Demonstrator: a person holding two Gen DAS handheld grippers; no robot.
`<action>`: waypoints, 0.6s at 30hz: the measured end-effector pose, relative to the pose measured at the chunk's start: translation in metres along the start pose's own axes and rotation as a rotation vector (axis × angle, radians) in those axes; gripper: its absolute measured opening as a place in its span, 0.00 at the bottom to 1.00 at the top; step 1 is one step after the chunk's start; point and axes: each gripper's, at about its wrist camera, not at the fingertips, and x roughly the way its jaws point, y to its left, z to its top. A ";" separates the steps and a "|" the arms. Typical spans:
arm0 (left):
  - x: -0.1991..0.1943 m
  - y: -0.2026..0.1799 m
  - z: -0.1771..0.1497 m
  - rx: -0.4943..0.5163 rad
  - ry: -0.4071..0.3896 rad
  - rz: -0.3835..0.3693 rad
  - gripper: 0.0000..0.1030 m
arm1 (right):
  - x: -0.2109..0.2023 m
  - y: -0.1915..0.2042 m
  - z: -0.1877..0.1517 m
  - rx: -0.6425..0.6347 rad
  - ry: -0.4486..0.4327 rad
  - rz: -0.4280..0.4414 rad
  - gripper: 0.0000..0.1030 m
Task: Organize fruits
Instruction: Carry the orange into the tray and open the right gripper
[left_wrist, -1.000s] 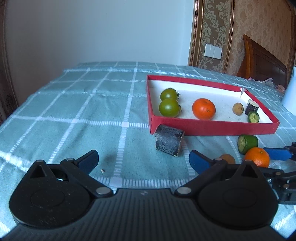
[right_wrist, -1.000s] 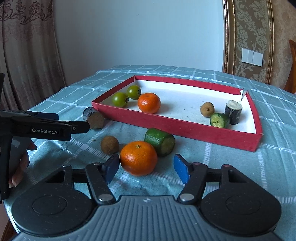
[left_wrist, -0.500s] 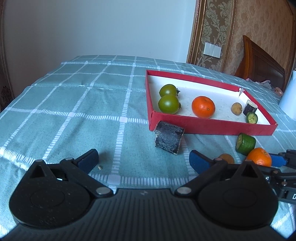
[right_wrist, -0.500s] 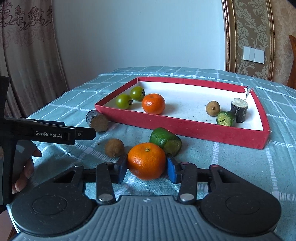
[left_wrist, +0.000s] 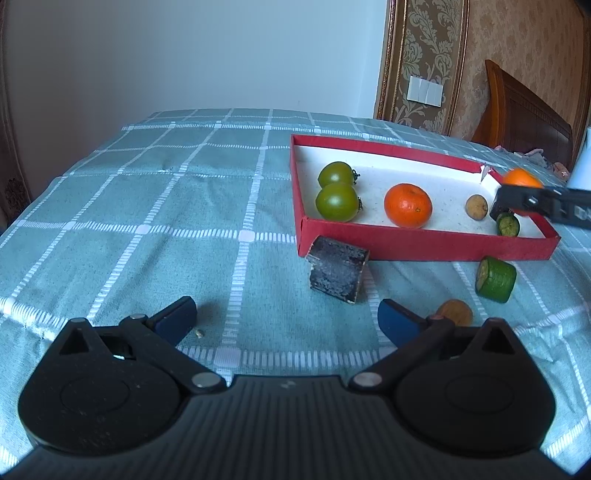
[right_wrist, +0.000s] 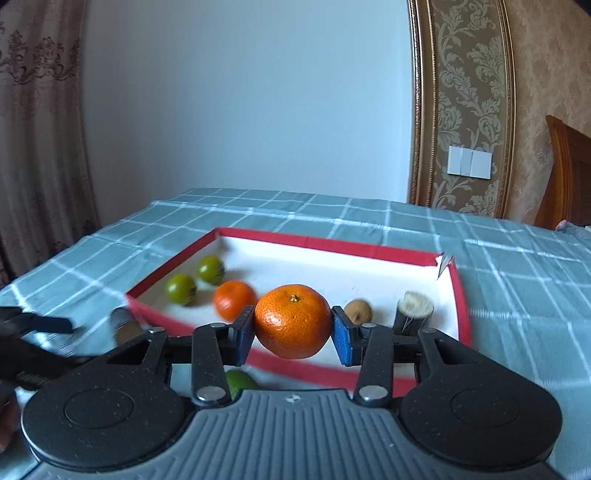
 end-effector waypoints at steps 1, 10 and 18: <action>0.000 0.000 0.000 0.001 0.000 0.001 1.00 | 0.009 -0.002 0.003 -0.002 0.007 -0.010 0.42; 0.000 0.000 0.000 -0.002 -0.001 -0.001 1.00 | 0.081 -0.006 0.016 -0.027 0.077 -0.061 0.42; 0.000 0.000 0.000 -0.004 -0.002 -0.004 1.00 | 0.112 -0.005 0.015 -0.025 0.111 -0.076 0.42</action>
